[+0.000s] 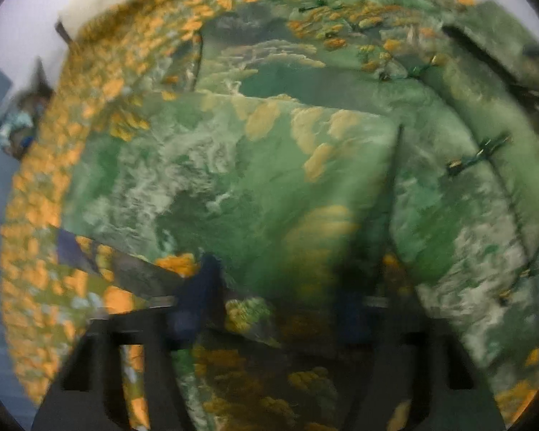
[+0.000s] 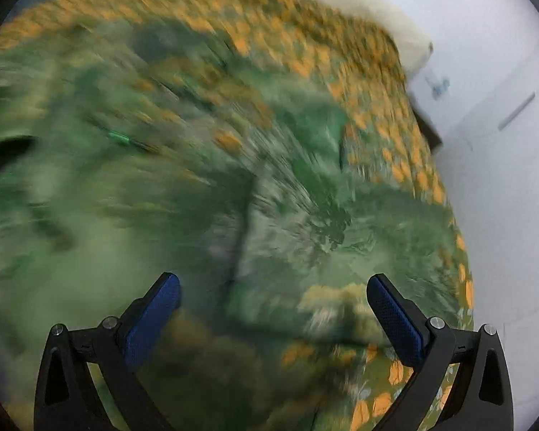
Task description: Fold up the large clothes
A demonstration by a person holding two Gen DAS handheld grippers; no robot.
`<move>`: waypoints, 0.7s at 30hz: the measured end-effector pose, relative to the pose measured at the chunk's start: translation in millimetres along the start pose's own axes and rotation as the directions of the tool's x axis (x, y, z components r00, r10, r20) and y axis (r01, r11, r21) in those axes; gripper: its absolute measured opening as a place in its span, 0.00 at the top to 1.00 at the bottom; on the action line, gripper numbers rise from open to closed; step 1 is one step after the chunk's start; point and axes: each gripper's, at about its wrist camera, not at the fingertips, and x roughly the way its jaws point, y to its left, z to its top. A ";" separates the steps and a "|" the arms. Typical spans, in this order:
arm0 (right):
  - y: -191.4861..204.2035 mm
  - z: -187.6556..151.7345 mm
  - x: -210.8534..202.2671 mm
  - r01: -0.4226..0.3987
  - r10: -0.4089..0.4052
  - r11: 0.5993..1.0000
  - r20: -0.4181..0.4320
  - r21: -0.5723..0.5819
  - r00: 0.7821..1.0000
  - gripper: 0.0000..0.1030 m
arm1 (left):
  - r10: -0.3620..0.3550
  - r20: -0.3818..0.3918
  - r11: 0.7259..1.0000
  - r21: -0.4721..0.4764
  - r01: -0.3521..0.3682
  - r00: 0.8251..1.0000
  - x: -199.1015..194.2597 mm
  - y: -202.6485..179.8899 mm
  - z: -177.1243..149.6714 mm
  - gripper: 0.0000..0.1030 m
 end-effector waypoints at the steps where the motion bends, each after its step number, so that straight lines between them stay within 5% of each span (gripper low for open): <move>1: -10.1 0.2 3.5 -0.033 0.034 0.999 -0.015 0.042 0.999 0.35 | -0.012 0.003 1.000 -0.005 0.012 1.000 -4.3 2.8 0.4 0.91; 2: -27.1 -0.7 1.1 -0.074 0.076 0.991 -0.012 0.111 0.997 0.65 | -0.022 0.023 1.000 -0.018 0.022 1.000 -11.8 7.4 1.0 0.92; 3: -41.1 -2.4 -7.5 -0.062 0.062 0.986 0.006 0.156 0.998 0.79 | -0.039 0.049 0.999 -0.035 0.041 0.998 -21.6 14.2 1.9 0.92; 8: -140.9 -28.5 -76.9 -0.085 0.032 0.927 0.149 0.364 0.988 0.90 | -0.099 0.187 0.958 -0.247 0.144 0.977 -89.3 102.7 -5.4 0.92; 12: -235.4 -70.2 -120.2 0.011 -0.101 0.858 0.148 0.513 0.984 0.90 | -0.036 0.233 0.877 -0.458 0.143 0.972 -115.7 205.1 -26.6 0.92; 14: -278.1 -102.3 -126.0 0.069 -0.156 0.807 0.099 0.587 0.983 0.90 | 0.053 0.218 0.805 -0.587 0.088 0.975 -118.0 263.1 -51.5 0.92; 16: -313.2 -136.6 -125.1 0.128 -0.198 0.746 0.033 0.654 0.980 0.90 | 0.137 0.154 0.703 -0.711 0.013 0.979 -107.3 321.2 -83.2 0.88; 18: -340.4 -180.7 -120.1 0.191 -0.223 0.669 -0.051 0.718 0.973 0.89 | 0.204 0.028 0.565 -0.820 -0.095 0.979 -87.6 378.2 -129.5 0.83; 19: -348.1 -197.4 -117.2 0.209 -0.219 0.640 -0.085 0.739 0.972 0.88 | 0.205 -0.017 0.521 -0.844 -0.124 0.979 -80.9 396.1 -145.7 0.79; 21: -359.6 -234.2 -110.3 0.249 -0.200 0.576 -0.161 0.779 0.967 0.71 | 0.192 -0.121 0.400 -0.896 -0.191 0.974 -69.1 429.8 -187.3 0.74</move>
